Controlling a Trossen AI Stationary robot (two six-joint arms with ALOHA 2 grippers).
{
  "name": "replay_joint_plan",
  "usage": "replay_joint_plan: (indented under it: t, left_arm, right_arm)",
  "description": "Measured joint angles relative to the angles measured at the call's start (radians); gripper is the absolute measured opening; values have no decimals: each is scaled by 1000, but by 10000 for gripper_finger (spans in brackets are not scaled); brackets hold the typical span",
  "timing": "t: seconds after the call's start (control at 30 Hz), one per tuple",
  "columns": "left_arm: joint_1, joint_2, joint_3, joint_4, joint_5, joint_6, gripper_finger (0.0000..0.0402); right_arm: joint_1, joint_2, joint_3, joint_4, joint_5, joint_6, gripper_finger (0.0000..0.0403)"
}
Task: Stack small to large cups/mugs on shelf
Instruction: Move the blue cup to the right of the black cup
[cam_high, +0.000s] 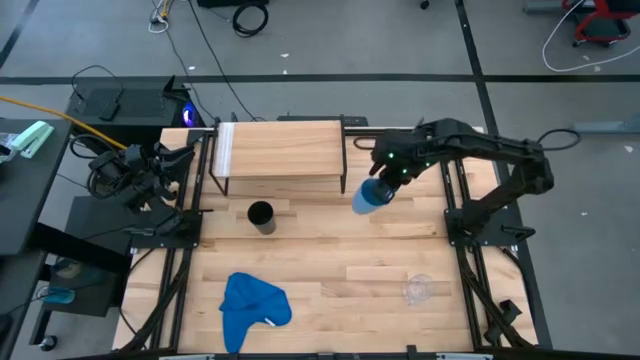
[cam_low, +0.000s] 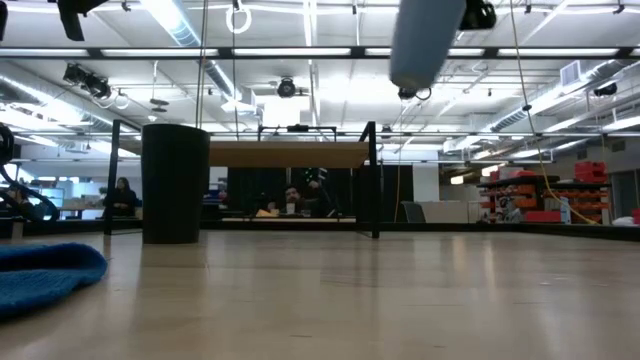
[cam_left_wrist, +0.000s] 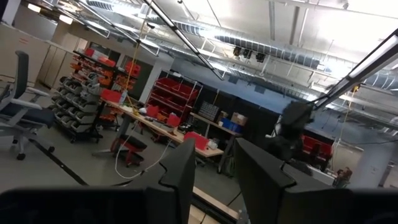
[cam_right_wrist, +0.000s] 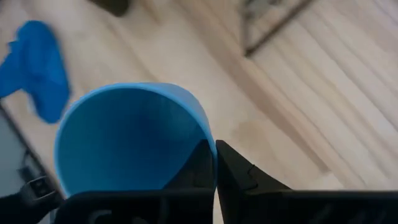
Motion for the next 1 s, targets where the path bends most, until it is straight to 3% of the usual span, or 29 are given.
replay_joint_plan:
  t: [0.2, 0.53, 1.0]
  left_arm:
    - [0, 0, 0, 0, 0, -1, 116]
    - [0, 0, 0, -6, -8, -28, 118]
    - [0, 0, 0, -45, -54, -43, 118]
  right_arm:
    - [78, 155, 155, 8, 21, -51, 3]
    - [78, 474, 451, -9, 22, -252, 3]
    - [47, 714, 476, 50, 31, -367, 3]
